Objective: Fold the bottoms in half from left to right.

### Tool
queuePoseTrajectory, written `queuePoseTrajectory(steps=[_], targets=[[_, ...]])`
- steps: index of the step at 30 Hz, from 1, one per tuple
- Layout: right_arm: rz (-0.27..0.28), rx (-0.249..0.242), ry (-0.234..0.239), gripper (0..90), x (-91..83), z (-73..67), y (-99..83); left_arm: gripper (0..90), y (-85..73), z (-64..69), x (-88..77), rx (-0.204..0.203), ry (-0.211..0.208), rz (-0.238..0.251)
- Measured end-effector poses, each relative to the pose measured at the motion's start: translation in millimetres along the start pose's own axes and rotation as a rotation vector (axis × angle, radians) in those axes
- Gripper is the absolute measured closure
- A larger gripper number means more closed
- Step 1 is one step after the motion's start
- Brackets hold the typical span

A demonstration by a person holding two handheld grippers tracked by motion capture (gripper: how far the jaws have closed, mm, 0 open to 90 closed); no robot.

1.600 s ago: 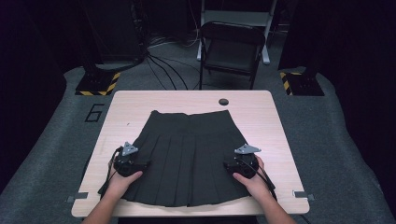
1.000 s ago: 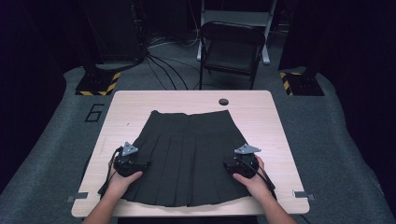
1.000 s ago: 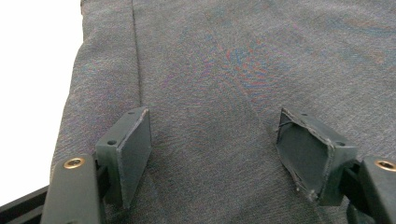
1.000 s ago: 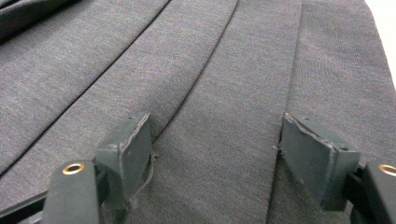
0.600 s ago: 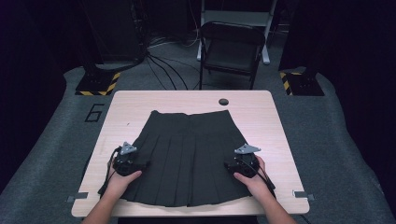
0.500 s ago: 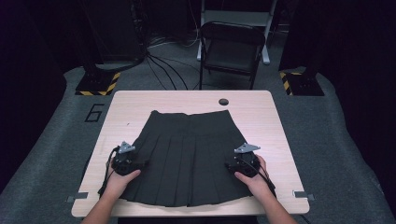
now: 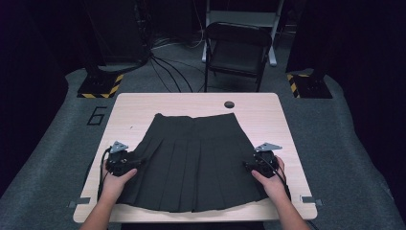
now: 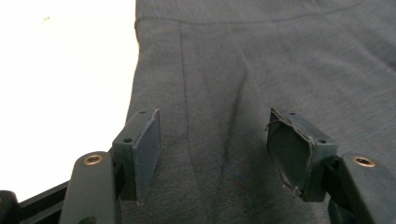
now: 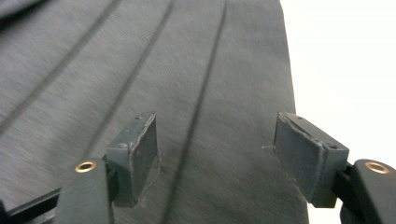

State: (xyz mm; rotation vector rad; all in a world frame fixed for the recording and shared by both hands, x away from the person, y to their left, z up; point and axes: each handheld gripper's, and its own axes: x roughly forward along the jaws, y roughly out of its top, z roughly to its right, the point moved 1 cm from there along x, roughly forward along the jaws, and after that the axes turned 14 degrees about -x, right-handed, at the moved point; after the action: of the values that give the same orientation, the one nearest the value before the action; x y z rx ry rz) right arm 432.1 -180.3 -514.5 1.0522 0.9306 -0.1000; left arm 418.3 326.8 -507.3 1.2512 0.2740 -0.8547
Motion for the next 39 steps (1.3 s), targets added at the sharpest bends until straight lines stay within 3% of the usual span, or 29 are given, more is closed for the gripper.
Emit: queuePoseTrajectory(steps=[3, 7, 10, 11, 12, 17, 18, 20, 21, 25, 27, 31, 32, 39], targets=[[-0.038, 0.03, 0.008, 27.7, 3.0, 2.3, -2.8, 34.0, 3.3, -5.1, -4.0, -0.016, 0.01, 0.012], [-0.043, 0.035, 0.017, 27.1, 4.9, 5.9, -4.4, 34.2, 3.3, -12.0, -2.0, -0.021, 0.042, 0.007], [-0.051, 0.038, 0.012, 26.8, 4.8, 5.6, -4.8, 35.6, -1.7, -18.8, 5.2, -0.024, 0.083, -0.025], [-0.052, 0.04, 0.012, 26.5, 5.3, 5.3, -4.9, 36.0, -2.7, -21.0, 7.6, -0.019, 0.105, -0.058], [-0.055, 0.03, 0.01, 25.9, 6.5, 5.4, -5.1, 36.0, -3.6, -21.9, 9.4, -0.02, 0.113, -0.051], [-0.051, 0.025, 0.011, 24.8, 6.9, 3.8, -6.6, 36.1, -5.6, -22.8, 12.4, 0.006, 0.134, -0.069], [-0.017, 0.015, -0.005, 24.8, 7.2, 3.2, -10.4, 36.3, -6.1, -21.4, 13.0, 0.019, 0.141, -0.066], [-0.001, 0.01, -0.007, 24.8, 7.3, 2.9, -12.0, 36.8, -6.4, -20.2, 13.2, 0.019, 0.139, -0.066], [0.005, 0.009, -0.007, 25.6, 6.9, 2.6, -13.2, 42.5, -7.1, -19.3, 13.7, 0.03, 0.14, -0.056], [0.009, 0.007, -0.005, 29.2, 6.4, 1.1, -12.9, 48.6, -7.5, -17.4, 13.7, 0.042, 0.138, -0.056], [0.014, 0.017, 0.023, 34.5, 5.8, 0.1, -12.7, 52.6, -7.7, -16.8, 13.8, 0.038, 0.135, -0.051], [0.021, 0.003, 0.018, 36.8, 6.0, -0.9, -12.6, 65.1, -10.1, -18.2, 12.8, 0.014, 0.125, -0.027], [0.02, 0.009, 0.022, 38.8, 5.6, -2.2, -12.3, 66.9, -9.5, -18.3, 11.9, 0.001, 0.125, -0.035], [0.029, 0.004, 0.024, 41.7, 5.2, -4.2, -12.5, 74.9, -9.3, -17.9, 11.1, 0.01, 0.122, -0.05]])
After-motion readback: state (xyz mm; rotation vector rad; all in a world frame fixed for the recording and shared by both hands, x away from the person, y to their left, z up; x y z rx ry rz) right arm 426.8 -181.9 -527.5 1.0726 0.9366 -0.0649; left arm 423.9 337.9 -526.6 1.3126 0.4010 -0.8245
